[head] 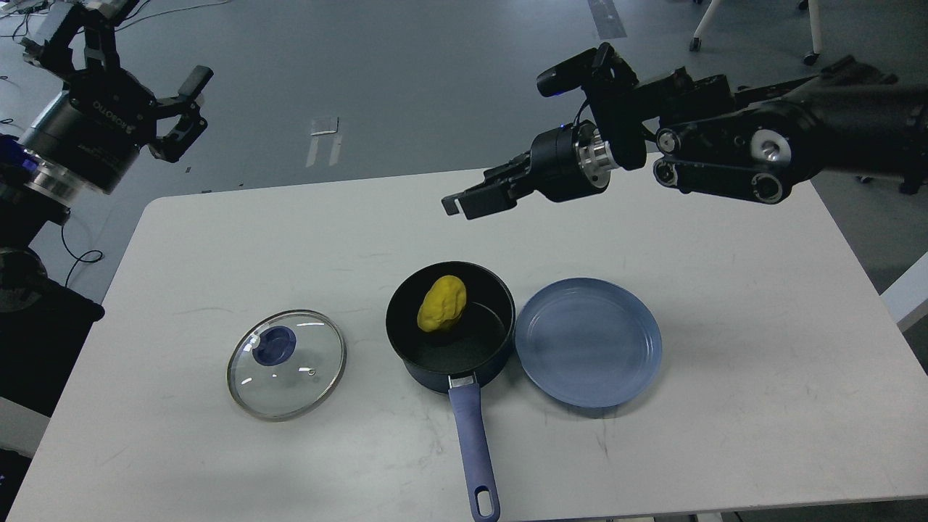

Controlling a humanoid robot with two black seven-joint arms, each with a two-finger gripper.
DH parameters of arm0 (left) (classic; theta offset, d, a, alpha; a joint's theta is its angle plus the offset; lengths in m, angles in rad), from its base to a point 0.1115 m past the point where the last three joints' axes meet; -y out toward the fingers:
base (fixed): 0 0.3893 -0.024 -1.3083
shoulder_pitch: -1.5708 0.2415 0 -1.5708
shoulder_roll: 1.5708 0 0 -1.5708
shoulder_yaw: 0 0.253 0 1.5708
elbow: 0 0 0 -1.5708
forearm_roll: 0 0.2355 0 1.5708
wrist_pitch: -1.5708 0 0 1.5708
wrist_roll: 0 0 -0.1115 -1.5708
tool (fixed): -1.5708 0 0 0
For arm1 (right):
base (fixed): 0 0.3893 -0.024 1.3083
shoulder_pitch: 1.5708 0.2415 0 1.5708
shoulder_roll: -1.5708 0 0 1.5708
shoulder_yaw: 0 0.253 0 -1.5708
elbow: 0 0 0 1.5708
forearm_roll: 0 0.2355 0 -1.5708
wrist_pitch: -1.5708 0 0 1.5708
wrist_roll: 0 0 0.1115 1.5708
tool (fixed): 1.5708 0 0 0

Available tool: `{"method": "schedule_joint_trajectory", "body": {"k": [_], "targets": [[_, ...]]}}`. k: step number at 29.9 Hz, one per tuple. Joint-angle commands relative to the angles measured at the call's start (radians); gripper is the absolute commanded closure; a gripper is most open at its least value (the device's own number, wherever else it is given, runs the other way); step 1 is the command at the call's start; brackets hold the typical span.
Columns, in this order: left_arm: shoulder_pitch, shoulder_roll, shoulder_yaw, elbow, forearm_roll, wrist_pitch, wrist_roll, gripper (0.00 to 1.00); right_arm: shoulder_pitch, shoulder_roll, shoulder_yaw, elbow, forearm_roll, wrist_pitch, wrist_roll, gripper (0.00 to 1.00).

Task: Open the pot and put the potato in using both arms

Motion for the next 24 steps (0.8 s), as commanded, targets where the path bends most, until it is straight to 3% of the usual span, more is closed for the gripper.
{"method": "schedule_joint_trajectory", "body": {"k": [1, 7, 13, 19, 24], "targets": [[0.001, -0.009, 0.001, 0.0, 0.0, 0.0, -0.001, 0.02, -0.059, -0.09, 0.1, 0.0, 0.116, 0.006, 0.0, 0.04], [0.011, -0.04, 0.001, 0.002, 0.0, -0.003, -0.001, 0.02, -0.253, -0.226, 0.268, 0.002, 0.451, 0.048, 0.0, 0.04], [0.038, -0.086, -0.001, 0.012, -0.003, -0.014, -0.003, 0.02, -0.482, -0.254, 0.441, 0.002, 0.752, 0.092, 0.0, 0.04], [0.087, -0.146, -0.001, 0.021, -0.001, -0.015, -0.001, 0.02, -0.707, -0.251, 0.641, -0.015, 0.869, 0.21, 0.0, 0.04], [0.135, -0.195, 0.001, 0.057, 0.011, -0.029, 0.0, 0.02, -0.818, -0.251, 0.698, -0.027, 0.87, 0.308, 0.0, 0.04]]}}
